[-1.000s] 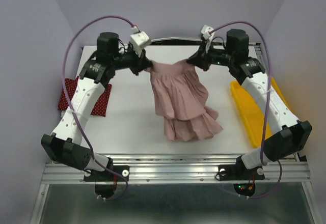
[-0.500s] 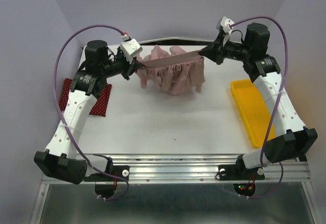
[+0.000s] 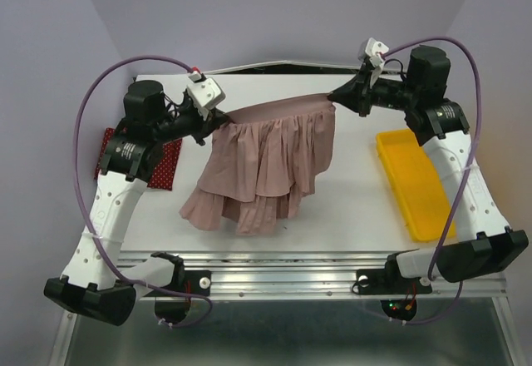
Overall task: Fold and stack the skirts
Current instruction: Flatten the skirt out
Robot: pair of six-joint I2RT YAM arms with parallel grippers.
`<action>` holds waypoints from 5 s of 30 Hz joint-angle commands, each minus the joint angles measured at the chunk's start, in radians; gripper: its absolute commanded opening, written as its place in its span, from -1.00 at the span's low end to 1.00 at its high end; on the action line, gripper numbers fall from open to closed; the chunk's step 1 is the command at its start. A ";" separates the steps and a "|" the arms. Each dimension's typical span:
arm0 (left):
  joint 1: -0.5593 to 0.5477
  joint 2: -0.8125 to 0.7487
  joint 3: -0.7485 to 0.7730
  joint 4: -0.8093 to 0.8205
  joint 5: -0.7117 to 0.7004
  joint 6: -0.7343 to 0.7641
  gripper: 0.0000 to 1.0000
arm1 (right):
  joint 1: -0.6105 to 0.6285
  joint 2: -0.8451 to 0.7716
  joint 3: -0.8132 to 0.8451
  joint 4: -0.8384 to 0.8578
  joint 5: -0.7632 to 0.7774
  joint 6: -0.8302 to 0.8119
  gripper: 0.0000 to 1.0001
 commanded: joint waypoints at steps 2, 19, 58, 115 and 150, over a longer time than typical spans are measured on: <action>0.018 0.077 -0.033 0.039 -0.054 -0.007 -1.00 | -0.030 0.086 -0.035 0.088 0.108 -0.023 -0.99; 0.166 1.088 1.167 0.140 -0.201 -0.095 -1.00 | -0.085 0.935 0.980 0.330 0.326 0.144 -0.99; -0.099 0.079 -0.886 0.725 -0.313 0.686 -1.00 | 0.059 0.131 -0.973 0.724 0.062 -1.039 -0.99; -0.449 0.341 -0.653 0.242 -0.306 0.134 -0.45 | -0.014 0.605 0.127 -0.244 0.665 0.110 0.36; -0.504 0.460 -0.582 0.181 -0.231 0.246 -0.18 | 0.277 0.829 0.284 0.057 0.609 -0.123 0.63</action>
